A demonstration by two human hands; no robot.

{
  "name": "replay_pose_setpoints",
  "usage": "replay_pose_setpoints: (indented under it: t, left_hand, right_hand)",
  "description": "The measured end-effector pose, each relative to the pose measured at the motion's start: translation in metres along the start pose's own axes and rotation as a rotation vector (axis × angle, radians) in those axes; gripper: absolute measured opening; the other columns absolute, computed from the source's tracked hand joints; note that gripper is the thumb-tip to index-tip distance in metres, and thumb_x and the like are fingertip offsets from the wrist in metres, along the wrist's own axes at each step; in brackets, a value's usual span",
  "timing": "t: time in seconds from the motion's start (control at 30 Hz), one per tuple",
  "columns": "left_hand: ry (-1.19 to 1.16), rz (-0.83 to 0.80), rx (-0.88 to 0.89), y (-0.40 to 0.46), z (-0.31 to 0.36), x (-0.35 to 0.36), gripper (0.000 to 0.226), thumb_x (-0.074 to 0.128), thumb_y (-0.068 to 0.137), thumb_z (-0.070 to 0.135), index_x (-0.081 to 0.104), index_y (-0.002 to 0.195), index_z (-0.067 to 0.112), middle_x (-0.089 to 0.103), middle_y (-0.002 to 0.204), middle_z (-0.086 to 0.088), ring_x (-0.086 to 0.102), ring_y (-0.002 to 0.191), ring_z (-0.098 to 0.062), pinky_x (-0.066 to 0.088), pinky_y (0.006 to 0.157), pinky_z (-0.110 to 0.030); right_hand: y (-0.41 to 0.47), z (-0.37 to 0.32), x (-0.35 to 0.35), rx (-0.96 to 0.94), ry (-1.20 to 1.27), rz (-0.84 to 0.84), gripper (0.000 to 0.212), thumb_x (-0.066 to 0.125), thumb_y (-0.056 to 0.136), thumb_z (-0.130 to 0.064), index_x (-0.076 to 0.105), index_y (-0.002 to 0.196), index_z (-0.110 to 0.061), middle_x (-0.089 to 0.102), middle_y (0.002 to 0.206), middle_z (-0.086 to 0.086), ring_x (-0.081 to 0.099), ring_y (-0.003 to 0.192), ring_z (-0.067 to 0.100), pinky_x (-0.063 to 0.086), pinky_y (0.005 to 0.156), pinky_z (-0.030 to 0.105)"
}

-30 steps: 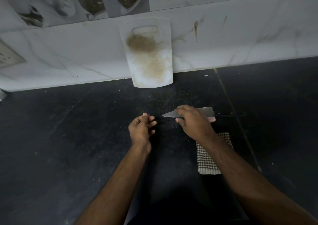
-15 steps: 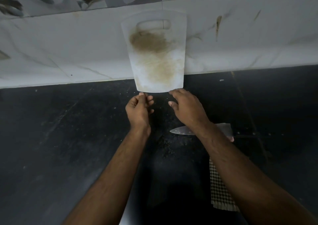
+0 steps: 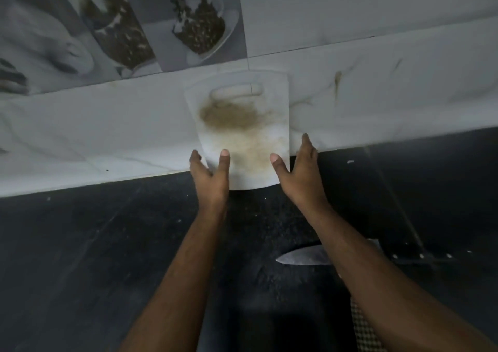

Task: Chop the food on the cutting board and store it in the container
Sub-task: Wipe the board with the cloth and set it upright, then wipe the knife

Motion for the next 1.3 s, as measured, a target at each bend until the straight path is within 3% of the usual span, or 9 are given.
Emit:
replay_pose_setpoints:
  t: [0.1,0.23,0.4,0.5,0.63,0.8,1.03,1.17,1.3]
  left_hand:
    - [0.052,-0.101,0.003,0.008,0.010,0.005,0.082,0.065,0.098,0.043,0.019,0.162,0.020,0.028,0.165,0.000,0.028,0.151,-0.020,0.030,0.119,-0.034]
    - [0.041,-0.062,0.004,0.005,0.017,0.004,0.058,0.052,0.107,0.034,0.027,0.155,0.014,0.040,0.152,-0.003,0.041,0.138,-0.020,0.034,0.105,-0.028]
    - [0.028,-0.054,-0.043,-0.012,0.021,-0.013,0.074,0.046,0.107,0.047,0.007,0.164,0.021,0.009,0.171,-0.005,0.016,0.156,-0.026,0.021,0.125,-0.047]
    - [0.017,-0.039,-0.002,-0.036,0.026,-0.028,0.082,0.051,0.103,0.051,0.004,0.164,0.024,0.004,0.172,-0.003,0.011,0.157,-0.023,0.019,0.126,-0.047]
    - [-0.009,-0.004,0.088,-0.073,0.028,-0.060,0.089,0.064,0.086,0.061,0.024,0.158,0.028,0.032,0.162,-0.001,0.037,0.147,-0.023,0.036,0.120,-0.048]
    - [0.028,0.050,0.173,-0.110,0.029,-0.100,0.063,0.066,0.093,0.049,0.038,0.148,0.036,0.043,0.139,0.007,0.048,0.129,-0.017,0.045,0.108,-0.043]
    - [0.101,0.153,0.169,-0.162,0.015,-0.141,0.059,0.065,0.096,0.050,0.040,0.147,0.036,0.041,0.132,0.003,0.049,0.125,-0.023,0.046,0.103,-0.044]
    - [0.178,0.224,0.096,-0.193,-0.002,-0.168,0.068,0.057,0.082,0.074,0.045,0.139,0.039,0.048,0.133,0.002,0.052,0.123,-0.024,0.045,0.107,-0.057]
    - [0.205,0.259,0.034,-0.226,-0.021,-0.184,0.044,0.057,0.087,0.070,0.046,0.122,0.046,0.045,0.122,0.008,0.052,0.116,-0.022,0.044,0.107,-0.057]
  right_hand:
    - [0.020,-0.002,0.006,0.049,0.089,-0.120,0.077,0.063,0.099,-0.032,0.019,0.160,-0.018,0.032,0.161,0.005,0.036,0.145,0.023,0.033,0.117,0.035]
    - [0.025,-0.002,0.006,0.084,0.166,-0.142,0.047,0.063,0.097,-0.026,0.044,0.140,-0.022,0.062,0.128,-0.005,0.059,0.119,0.019,0.049,0.103,0.039]
    - [-0.002,-0.020,0.005,-0.044,0.181,-0.191,0.061,0.065,0.094,-0.038,0.038,0.147,-0.026,0.055,0.139,-0.007,0.053,0.127,0.013,0.044,0.109,0.038]
    - [-0.019,-0.038,0.000,-0.097,0.163,-0.202,0.087,0.062,0.083,-0.065,0.026,0.154,-0.029,0.044,0.151,-0.007,0.045,0.137,0.013,0.040,0.112,0.037]
    - [-0.051,-0.052,-0.002,-0.111,0.117,-0.213,0.104,0.054,0.073,-0.082,0.018,0.157,-0.031,0.038,0.157,-0.007,0.041,0.142,0.017,0.041,0.113,0.045]
    - [-0.111,-0.053,-0.003,-0.124,0.156,-0.257,0.094,0.058,0.079,-0.072,0.023,0.155,-0.030,0.050,0.149,-0.010,0.050,0.134,0.013,0.045,0.110,0.044]
    - [-0.180,-0.054,-0.005,-0.148,0.100,-0.297,0.062,0.063,0.094,-0.049,0.038,0.146,-0.027,0.061,0.134,-0.010,0.060,0.120,0.012,0.050,0.103,0.040]
    - [-0.210,-0.050,-0.001,-0.175,-0.069,-0.328,0.070,0.058,0.095,-0.051,0.029,0.153,-0.023,0.060,0.139,-0.006,0.059,0.124,0.018,0.052,0.102,0.041]
    - [-0.241,-0.027,0.006,-0.142,-0.164,-0.378,0.077,0.055,0.094,-0.056,0.025,0.156,-0.021,0.057,0.143,-0.002,0.058,0.127,0.020,0.052,0.102,0.043]
Point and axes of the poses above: each hand's wrist, its own y-axis towards the middle knuckle, its own x-axis out of the palm, z = x × y, the point moved 3 cm from there along y, towards the middle knuckle
